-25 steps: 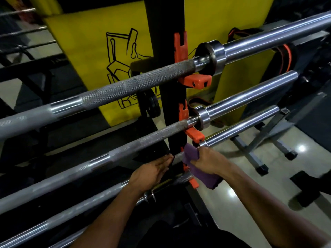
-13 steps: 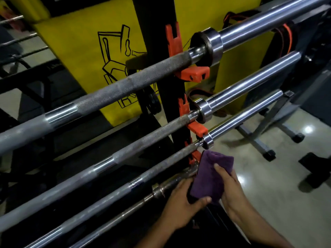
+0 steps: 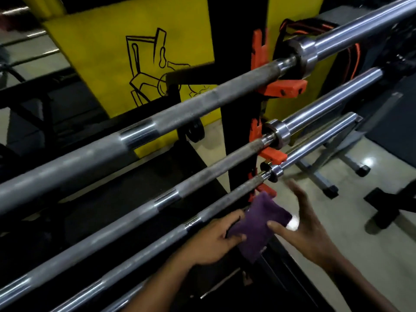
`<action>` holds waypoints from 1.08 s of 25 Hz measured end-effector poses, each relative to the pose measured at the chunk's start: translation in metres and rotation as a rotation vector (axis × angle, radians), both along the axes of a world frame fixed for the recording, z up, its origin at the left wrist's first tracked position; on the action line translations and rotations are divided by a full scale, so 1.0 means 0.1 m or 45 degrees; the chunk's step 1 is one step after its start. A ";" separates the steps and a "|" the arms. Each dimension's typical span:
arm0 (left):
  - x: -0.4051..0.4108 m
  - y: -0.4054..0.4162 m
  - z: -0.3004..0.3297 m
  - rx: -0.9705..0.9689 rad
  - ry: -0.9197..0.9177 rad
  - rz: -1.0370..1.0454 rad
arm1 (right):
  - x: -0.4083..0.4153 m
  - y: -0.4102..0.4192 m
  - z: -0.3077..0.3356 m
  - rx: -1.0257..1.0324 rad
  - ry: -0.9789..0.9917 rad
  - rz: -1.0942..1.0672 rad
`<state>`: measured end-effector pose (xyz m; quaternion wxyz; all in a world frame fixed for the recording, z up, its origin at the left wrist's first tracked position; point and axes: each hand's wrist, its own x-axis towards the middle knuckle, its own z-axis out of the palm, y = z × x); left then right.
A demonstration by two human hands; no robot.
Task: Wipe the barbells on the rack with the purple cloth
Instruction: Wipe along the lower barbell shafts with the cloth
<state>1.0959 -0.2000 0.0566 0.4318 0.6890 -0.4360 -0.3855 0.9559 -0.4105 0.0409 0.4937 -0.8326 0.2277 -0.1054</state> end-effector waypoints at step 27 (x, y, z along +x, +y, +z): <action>0.63 1.64 -0.98 0.075 -0.859 0.036 | 1.09 0.82 -0.76 -0.525 0.174 -0.146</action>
